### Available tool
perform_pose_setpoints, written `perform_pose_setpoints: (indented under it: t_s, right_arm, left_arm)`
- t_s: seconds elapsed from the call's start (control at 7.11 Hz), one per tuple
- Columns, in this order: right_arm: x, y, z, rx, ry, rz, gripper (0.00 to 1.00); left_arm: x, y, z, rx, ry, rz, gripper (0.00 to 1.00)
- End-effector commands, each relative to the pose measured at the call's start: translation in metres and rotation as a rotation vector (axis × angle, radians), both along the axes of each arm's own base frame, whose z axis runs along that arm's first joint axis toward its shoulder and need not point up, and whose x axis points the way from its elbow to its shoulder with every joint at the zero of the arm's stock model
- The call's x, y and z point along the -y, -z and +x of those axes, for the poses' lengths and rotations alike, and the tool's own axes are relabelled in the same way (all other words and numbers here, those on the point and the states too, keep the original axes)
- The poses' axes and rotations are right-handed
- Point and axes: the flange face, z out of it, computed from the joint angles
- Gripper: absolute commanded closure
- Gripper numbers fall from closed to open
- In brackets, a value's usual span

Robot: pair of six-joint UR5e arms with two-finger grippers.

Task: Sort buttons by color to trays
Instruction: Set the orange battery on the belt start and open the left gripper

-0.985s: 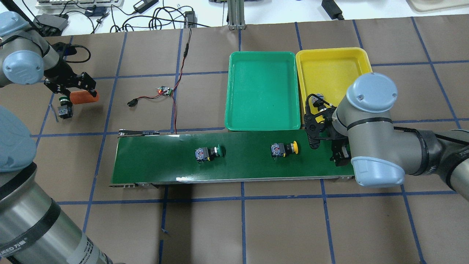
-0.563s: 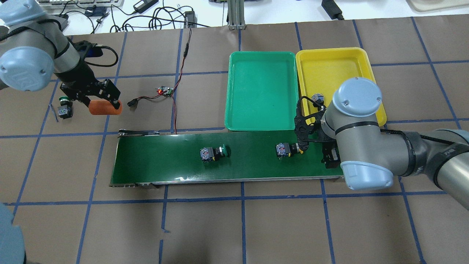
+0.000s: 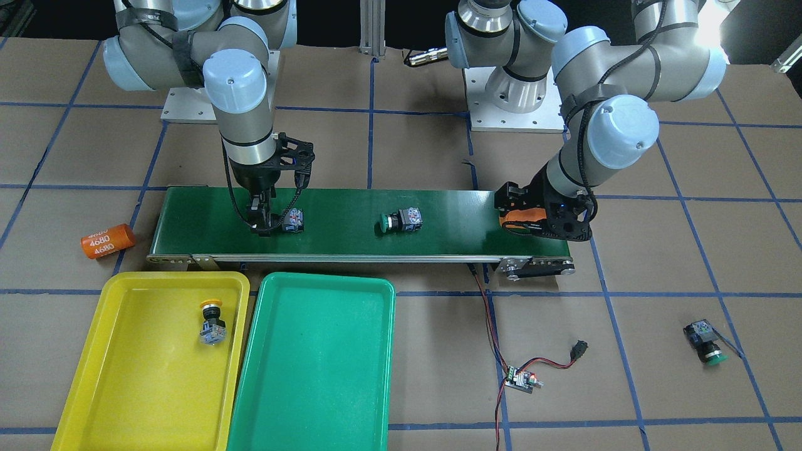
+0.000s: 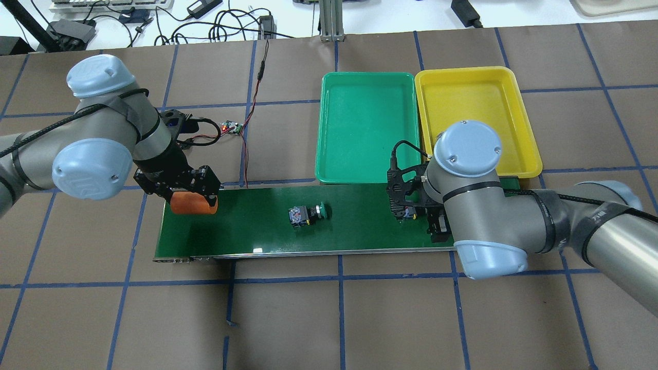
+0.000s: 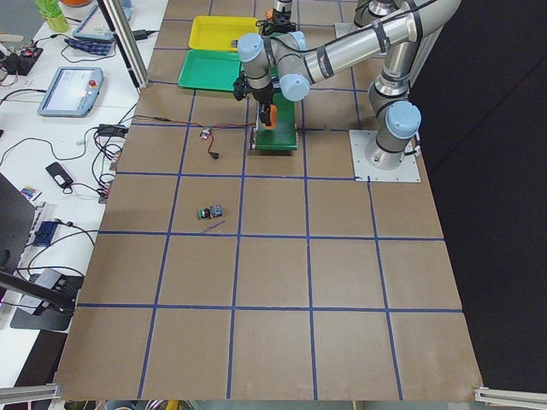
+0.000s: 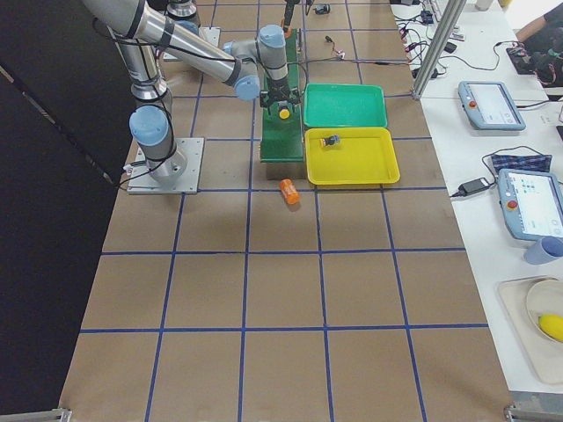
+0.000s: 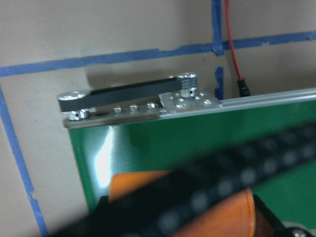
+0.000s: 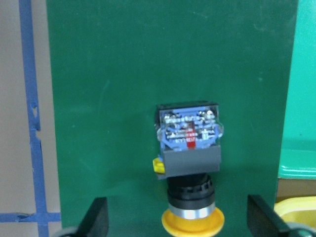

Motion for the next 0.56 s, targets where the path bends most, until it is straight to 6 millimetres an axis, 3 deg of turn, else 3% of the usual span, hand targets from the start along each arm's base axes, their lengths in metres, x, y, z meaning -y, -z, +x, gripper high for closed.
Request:
perform_pose_setpoints:
  t_s: [0.0,0.14,0.28,0.42]
  right_arm:
    - [0.004,0.012,0.001,-0.006,0.004,0.014,0.11]
    - [0.005,0.01,0.0,-0.02,0.007,-0.002,0.54]
    - [0.007,0.009,-0.006,-0.07,0.017,-0.015,0.84]
    - [0.006,0.008,-0.006,-0.072,0.017,-0.018,0.95]
  left_arm:
    - [-0.01,0.012,-0.034,0.023,-0.013,-0.003,0.21]
    - [-0.016,0.018,-0.034,0.023,-0.014,0.011,0.0]
    - [-0.01,0.013,-0.032,0.023,-0.019,-0.022,0.0]
    - [-0.007,0.002,-0.031,0.013,-0.034,-0.073,0.0]
